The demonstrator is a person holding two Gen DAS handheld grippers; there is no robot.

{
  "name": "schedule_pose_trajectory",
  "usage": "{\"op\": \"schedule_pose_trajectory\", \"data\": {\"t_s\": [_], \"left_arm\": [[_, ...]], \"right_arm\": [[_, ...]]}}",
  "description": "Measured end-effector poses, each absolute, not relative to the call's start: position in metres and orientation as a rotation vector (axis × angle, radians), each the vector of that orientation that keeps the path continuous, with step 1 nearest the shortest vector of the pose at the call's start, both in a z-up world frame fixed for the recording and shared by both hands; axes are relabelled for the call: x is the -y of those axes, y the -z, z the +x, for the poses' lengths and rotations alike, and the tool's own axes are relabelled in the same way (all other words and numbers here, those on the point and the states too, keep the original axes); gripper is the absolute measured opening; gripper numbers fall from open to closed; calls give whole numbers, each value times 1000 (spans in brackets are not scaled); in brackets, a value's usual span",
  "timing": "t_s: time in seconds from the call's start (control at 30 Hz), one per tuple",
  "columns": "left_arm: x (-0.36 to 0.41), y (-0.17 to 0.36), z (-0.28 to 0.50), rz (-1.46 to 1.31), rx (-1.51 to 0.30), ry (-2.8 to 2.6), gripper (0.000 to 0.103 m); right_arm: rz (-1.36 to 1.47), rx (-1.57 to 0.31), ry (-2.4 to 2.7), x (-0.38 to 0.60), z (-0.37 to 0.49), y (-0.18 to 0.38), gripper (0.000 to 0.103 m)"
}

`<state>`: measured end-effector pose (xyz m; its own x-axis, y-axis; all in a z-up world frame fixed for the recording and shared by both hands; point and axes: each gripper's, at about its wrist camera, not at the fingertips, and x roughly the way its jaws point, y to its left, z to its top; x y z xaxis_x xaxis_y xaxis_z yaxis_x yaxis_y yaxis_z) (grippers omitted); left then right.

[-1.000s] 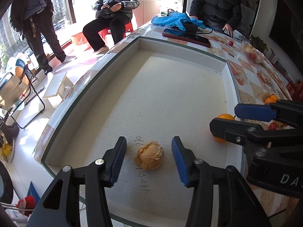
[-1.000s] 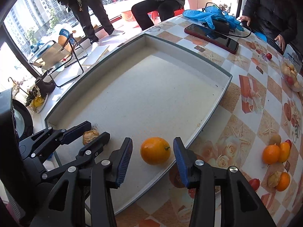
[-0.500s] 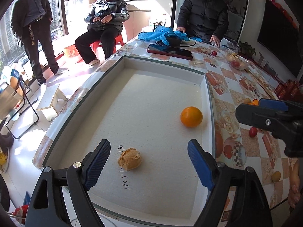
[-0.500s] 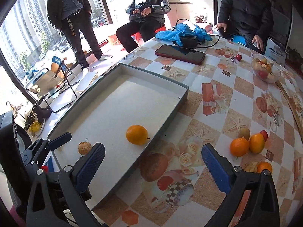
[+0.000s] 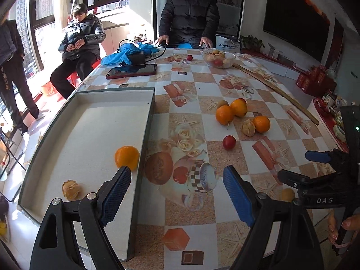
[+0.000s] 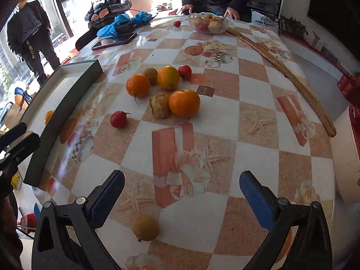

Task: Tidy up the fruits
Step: 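Move both open tools back toward the remaining fruits on the table, then grasp the brownish kiwi with the right tool while the left tool grasps the red tomato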

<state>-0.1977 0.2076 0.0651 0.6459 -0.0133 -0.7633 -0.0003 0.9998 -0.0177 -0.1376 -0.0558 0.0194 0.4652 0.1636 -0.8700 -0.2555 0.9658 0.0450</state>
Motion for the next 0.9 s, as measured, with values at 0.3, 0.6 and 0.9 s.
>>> {"op": "schedule_pose_trajectory", "data": {"t_s": [0.3,0.6,0.9], "left_arm": [[-175,-38,-181,49,-933,11,86],[-156,-27,-150,75,-969,20,86],[-133,-9,-114,88,-984,3,86]], "right_arm": [[-197,-974,-319,43,-180,-5,103],[-223,-937,-354,30,-181,3,68],[-126,-899,-210,83,-145,0,27]]}}
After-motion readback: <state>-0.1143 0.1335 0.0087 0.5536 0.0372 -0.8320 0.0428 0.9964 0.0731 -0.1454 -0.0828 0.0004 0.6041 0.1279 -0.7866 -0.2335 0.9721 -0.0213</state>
